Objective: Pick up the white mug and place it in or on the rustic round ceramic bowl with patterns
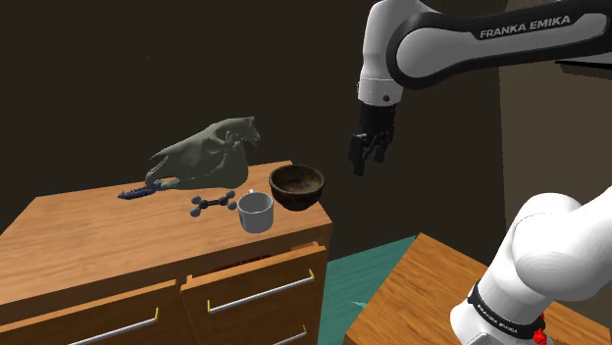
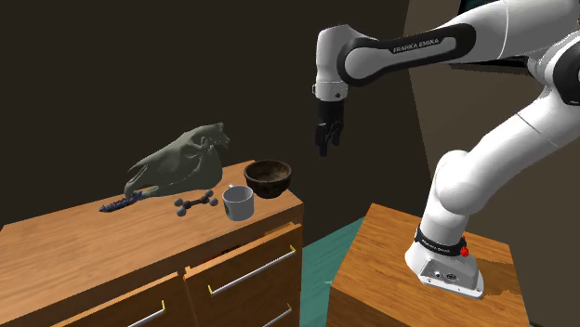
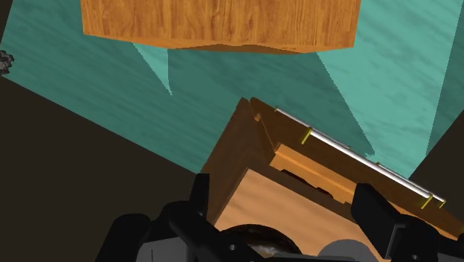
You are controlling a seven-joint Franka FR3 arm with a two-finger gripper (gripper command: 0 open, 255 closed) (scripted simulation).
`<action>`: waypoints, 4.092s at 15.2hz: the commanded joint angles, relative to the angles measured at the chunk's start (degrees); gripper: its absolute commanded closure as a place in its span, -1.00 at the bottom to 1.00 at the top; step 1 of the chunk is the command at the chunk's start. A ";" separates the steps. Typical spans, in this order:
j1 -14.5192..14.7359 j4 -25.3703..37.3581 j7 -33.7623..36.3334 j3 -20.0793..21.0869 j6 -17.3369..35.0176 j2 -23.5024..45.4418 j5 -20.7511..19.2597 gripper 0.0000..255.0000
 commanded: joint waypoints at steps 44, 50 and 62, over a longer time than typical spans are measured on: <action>9.76 50.73 25.30 9.68 10.18 66.58 -13.80 1.00; 9.76 50.72 25.30 9.68 10.18 66.58 -13.80 1.00; 9.74 54.76 24.71 10.16 3.83 64.15 -12.93 1.00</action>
